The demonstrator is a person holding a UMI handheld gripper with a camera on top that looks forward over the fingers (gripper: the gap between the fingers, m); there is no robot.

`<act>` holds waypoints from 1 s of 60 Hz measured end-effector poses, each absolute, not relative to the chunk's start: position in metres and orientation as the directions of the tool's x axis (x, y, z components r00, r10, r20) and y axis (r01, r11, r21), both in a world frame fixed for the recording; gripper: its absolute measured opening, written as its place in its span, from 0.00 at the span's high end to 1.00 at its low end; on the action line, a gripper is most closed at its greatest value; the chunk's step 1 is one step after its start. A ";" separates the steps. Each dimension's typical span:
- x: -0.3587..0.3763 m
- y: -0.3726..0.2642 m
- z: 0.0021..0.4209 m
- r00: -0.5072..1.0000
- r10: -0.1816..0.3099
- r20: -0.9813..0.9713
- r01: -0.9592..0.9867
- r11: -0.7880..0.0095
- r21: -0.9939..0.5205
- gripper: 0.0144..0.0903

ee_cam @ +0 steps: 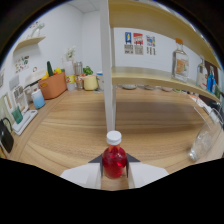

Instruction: Make me a cup of Vodka Sunrise.

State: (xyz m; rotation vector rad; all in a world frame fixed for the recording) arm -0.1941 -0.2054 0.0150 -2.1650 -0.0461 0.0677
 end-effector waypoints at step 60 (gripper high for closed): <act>0.028 -0.333 0.155 1.000 0.025 0.004 0.015 -0.447 -0.895 0.05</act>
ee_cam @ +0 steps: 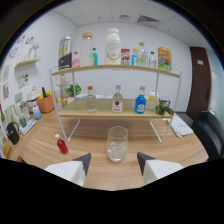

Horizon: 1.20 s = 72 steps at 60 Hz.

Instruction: Make me a cup of Vodka Sunrise.

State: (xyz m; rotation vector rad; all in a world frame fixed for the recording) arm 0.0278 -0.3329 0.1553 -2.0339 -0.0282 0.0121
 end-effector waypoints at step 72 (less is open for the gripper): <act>0.213 -0.111 0.393 0.999 0.031 -0.017 -0.013 -0.131 -0.991 0.53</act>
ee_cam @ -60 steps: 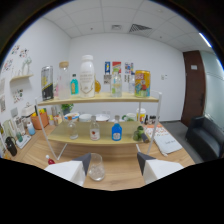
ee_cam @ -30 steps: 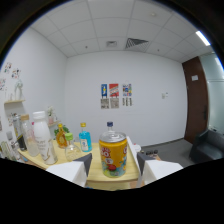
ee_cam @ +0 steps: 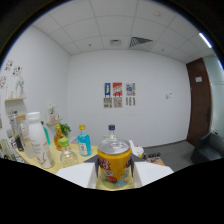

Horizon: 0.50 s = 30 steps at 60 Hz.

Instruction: Make me a cup of Vodka Sunrise.

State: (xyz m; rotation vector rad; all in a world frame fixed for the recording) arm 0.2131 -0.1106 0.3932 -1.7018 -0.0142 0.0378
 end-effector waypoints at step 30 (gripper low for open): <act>0.170 -0.226 0.317 0.997 0.012 -0.070 -0.066 -0.212 -0.975 0.54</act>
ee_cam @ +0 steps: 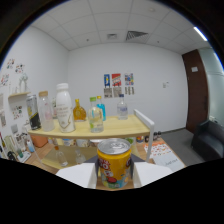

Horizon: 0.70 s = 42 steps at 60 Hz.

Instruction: Make me a cup of Vodka Sunrise.

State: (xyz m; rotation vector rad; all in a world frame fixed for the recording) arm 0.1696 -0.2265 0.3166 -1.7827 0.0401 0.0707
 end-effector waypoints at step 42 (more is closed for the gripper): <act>0.117 -0.202 0.209 0.429 0.088 0.899 0.893 -0.189 -0.408 0.54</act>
